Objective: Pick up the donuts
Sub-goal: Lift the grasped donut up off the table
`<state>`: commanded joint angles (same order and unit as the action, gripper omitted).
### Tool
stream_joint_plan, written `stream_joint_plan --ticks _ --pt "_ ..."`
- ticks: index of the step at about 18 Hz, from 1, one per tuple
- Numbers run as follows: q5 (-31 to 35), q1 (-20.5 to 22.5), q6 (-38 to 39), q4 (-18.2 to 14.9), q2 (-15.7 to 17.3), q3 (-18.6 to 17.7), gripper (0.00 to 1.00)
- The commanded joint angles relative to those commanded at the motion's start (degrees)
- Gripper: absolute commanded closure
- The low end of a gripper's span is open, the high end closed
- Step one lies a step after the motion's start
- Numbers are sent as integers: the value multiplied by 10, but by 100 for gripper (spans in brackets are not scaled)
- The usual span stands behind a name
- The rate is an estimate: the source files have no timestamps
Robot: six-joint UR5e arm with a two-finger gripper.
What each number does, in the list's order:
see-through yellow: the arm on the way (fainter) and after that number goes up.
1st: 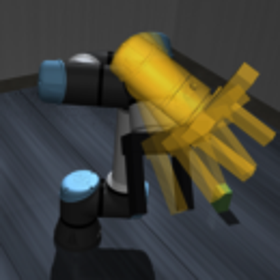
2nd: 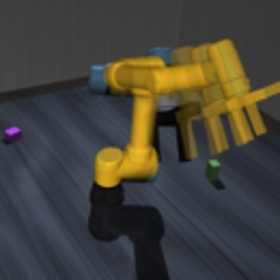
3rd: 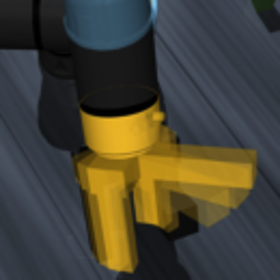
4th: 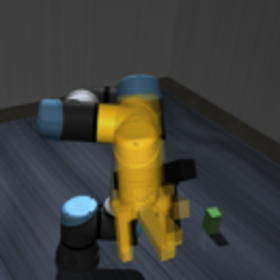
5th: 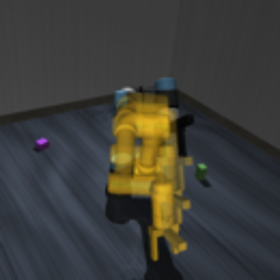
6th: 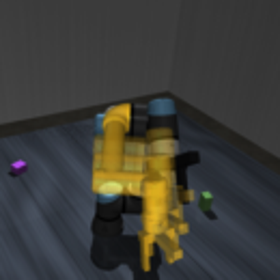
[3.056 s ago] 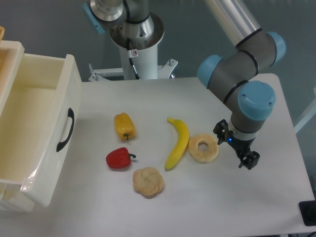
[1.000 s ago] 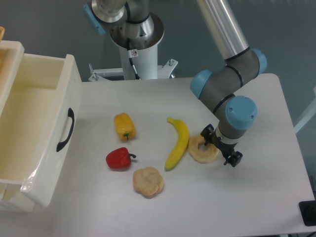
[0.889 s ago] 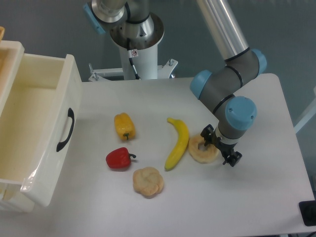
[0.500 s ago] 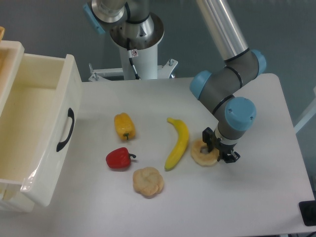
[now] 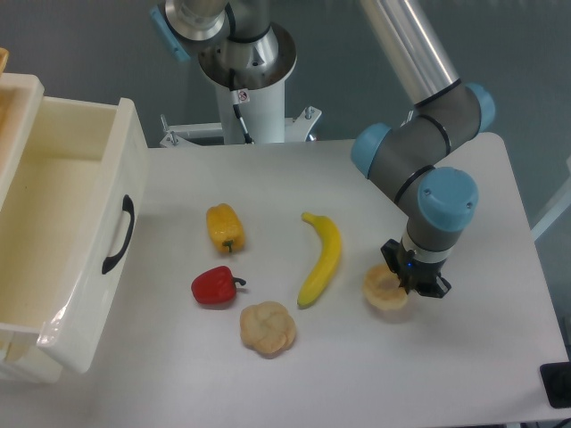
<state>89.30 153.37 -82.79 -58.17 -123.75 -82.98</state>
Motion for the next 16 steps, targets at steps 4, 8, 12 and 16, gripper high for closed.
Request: stream_joint_plan --ticks 4,8,12,16 --pt "0 0 -1 -68 -11 71 100" --pt "-2 1 -6 -100 -11 108 100" --pt "2 2 -6 -160 -15 157 100" --pt "22 -1 -7 -168 -18 167 100"
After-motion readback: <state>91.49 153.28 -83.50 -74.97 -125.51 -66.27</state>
